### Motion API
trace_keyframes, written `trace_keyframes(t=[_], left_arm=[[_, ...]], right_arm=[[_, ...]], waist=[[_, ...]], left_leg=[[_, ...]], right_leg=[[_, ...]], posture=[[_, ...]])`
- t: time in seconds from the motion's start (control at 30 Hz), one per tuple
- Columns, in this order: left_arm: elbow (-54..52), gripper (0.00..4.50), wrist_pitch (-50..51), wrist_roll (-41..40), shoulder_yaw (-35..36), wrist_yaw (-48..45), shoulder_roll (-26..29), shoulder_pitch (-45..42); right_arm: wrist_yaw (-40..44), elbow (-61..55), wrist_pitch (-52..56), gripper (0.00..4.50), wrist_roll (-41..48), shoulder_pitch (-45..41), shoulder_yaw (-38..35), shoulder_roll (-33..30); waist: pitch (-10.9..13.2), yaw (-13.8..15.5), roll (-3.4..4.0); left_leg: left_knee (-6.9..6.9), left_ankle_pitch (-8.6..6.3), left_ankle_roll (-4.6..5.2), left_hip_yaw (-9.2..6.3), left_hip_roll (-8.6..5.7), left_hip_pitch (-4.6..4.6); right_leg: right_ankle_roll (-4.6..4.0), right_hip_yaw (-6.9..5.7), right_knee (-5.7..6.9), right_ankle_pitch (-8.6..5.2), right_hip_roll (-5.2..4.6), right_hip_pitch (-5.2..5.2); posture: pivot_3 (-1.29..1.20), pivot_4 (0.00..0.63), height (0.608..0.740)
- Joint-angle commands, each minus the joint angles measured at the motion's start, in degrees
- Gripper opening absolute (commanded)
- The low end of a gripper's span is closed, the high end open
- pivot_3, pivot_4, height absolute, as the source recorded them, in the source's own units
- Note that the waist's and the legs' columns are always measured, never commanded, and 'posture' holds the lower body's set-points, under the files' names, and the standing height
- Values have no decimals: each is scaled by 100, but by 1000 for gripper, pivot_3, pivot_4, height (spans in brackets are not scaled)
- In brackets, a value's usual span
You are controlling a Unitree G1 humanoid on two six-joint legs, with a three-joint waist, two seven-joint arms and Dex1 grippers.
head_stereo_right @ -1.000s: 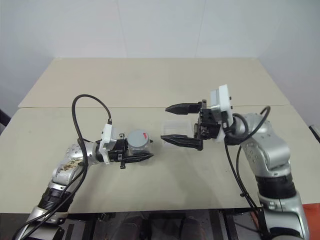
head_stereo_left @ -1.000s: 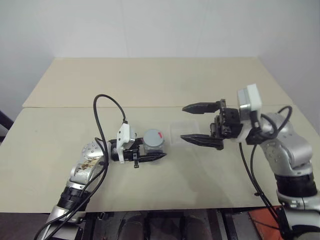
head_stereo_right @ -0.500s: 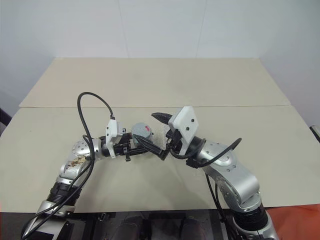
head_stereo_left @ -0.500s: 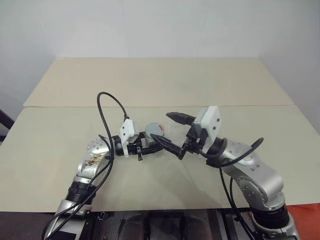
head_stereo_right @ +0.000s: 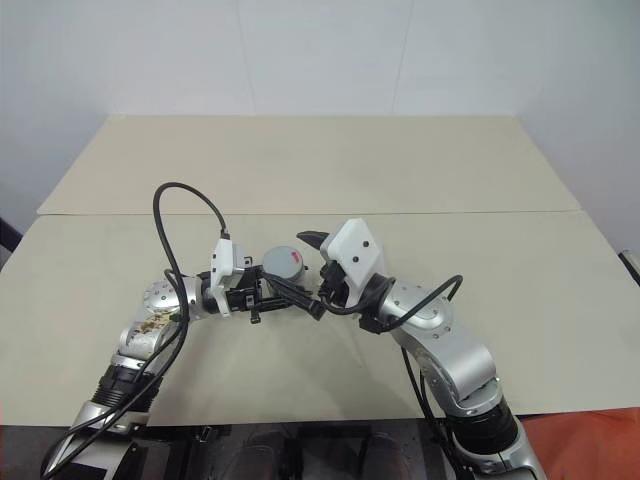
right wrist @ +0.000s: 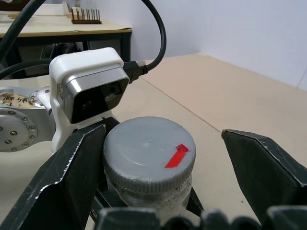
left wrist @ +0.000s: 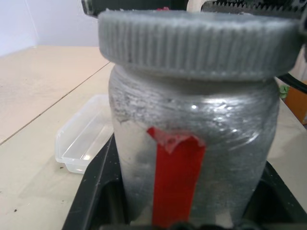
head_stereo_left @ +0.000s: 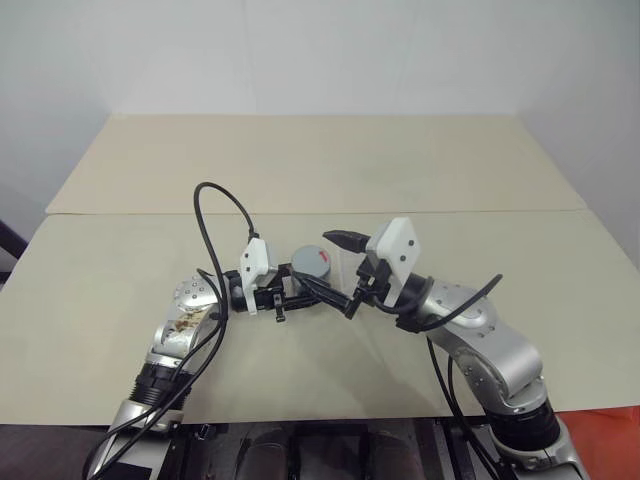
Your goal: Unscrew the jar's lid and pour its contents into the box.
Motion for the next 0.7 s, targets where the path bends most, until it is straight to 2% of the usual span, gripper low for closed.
trace_keyframes(t=[0.03, 0.7], left_arm=[[-210, 1974, -38, -143, 106, -60, 50, 0], [78, 1974, -136, -120, 122, -227, 59, -114]], right_arm=[[32, -130, -139, 4453, -52, -5, -142, -47], [227, -318, -67, 4453, 168, 433, -960, -736]], waist=[[0, -1, 0], [0, 5, 0]], left_leg=[[0, 0, 0, 0, 0, 0], [0, 0, 1, 0, 1, -1]], right_leg=[[0, 0, 0, 0, 0, 0], [0, 0, -2, 0, 0, 1]], posture=[[0, 150, 740], [0, 150, 740]])
